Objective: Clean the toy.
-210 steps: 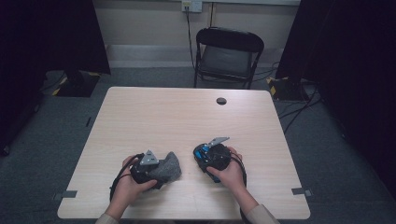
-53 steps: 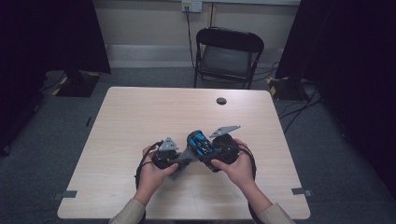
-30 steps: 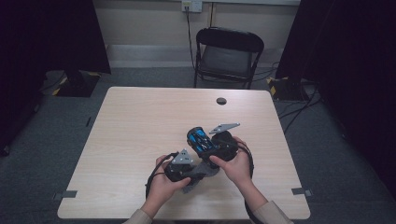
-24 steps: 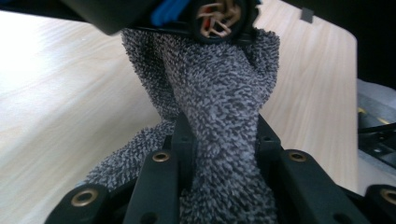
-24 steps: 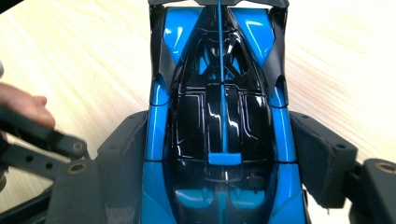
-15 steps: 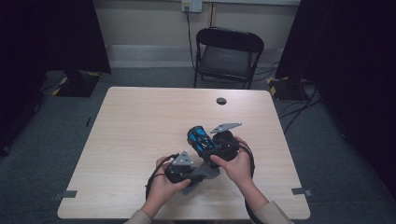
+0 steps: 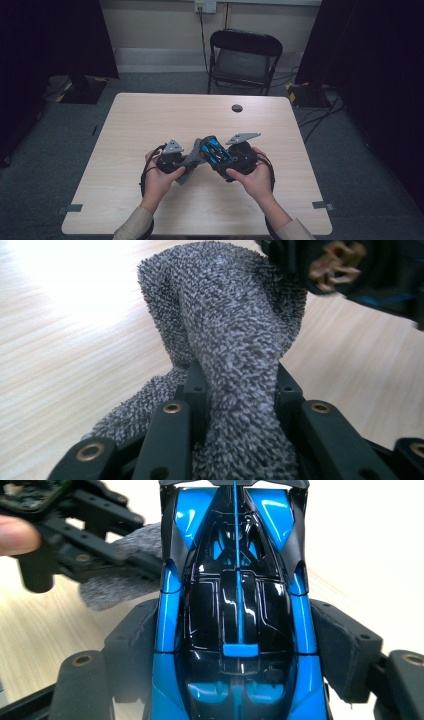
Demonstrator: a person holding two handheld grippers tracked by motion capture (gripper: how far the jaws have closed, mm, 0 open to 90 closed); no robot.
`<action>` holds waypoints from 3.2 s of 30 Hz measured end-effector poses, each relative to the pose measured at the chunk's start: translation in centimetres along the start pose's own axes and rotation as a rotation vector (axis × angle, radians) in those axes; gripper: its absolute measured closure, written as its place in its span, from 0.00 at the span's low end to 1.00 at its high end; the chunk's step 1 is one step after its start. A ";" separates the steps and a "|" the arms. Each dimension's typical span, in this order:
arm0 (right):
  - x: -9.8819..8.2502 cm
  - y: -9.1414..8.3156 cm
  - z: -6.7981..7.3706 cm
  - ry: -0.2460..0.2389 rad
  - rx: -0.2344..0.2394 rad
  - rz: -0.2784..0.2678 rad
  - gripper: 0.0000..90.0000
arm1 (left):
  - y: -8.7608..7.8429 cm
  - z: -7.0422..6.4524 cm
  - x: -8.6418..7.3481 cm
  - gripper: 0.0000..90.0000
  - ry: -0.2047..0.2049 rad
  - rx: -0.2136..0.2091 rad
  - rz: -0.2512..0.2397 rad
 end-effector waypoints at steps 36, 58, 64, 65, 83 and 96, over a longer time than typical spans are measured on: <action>0.5 1.0 -1.1 0.040 -0.046 -0.004 0.29 | 2.2 -9.8 -1.8 0.77 0.144 -0.229 0.035; 0.6 -0.3 -0.4 0.026 -0.016 -0.041 0.29 | -0.2 -1.6 -0.4 0.77 0.024 -0.015 0.007; -0.3 -0.1 0.2 0.014 0.003 -0.032 0.29 | -0.5 0.4 0.3 0.77 -0.006 0.036 0.002; -0.3 -0.1 0.3 0.008 0.001 -0.029 0.29 | -0.4 0.5 0.4 0.77 -0.008 0.037 -0.004; -1.1 0.8 -0.2 0.019 -0.024 -0.003 0.30 | 0.3 -2.3 1.8 0.77 0.085 -0.017 -0.023; -1.3 1.2 -0.1 0.028 0.006 0.012 0.31 | 0.7 -2.8 1.1 0.77 0.120 -0.027 -0.001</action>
Point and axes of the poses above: each handheld gripper's, and its own axes: y roughly forward along the jaws, x roughly out of its top, z roughly to its left, the point moved 10 cm from there along y, roughly forward along the jaws
